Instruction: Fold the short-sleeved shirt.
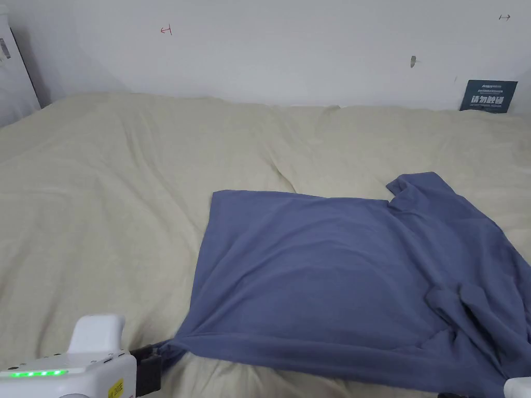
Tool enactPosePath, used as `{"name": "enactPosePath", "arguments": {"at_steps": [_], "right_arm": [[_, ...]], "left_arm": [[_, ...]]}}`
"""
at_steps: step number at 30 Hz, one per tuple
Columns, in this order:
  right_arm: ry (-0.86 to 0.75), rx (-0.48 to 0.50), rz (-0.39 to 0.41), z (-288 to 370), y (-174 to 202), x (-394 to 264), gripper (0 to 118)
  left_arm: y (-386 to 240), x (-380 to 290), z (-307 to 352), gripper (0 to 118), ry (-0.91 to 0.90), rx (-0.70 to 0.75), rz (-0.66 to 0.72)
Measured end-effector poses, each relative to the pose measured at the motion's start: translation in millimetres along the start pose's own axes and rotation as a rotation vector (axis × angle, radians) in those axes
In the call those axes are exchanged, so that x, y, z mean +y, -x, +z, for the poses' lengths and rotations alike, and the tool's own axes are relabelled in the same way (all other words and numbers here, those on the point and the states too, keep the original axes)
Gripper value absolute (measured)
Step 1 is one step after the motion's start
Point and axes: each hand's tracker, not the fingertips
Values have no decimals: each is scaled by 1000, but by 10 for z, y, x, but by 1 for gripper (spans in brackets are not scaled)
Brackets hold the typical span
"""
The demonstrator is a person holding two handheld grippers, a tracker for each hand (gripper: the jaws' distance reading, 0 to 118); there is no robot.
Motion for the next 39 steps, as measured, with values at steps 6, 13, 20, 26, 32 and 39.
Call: {"name": "enactPosePath", "arguments": {"at_steps": [6, 13, 20, 26, 32, 39], "right_arm": [[25, 5, -2, -109, 45, 6, 0], [34, -4, 4, -57, 10, -2, 0], [-23, -52, 0, 189, -181, 33, 0], [-88, -205, 49, 372, -449, 113, 103], [-94, -340, 112, 365, -762, 337, 103], [-7, -270, 121, 87, -960, 500, 45]], "left_arm": [[-67, -58, -110, 5, 12, -124, -22], [-238, -40, 28, 5, -50, -61, -69], [-301, 38, 214, 5, -88, -33, -109], [-431, 88, 207, 5, -86, -39, -130], [-446, 106, 162, 5, -70, -29, -131], [-391, 118, 131, 5, -55, -26, -108]]}}
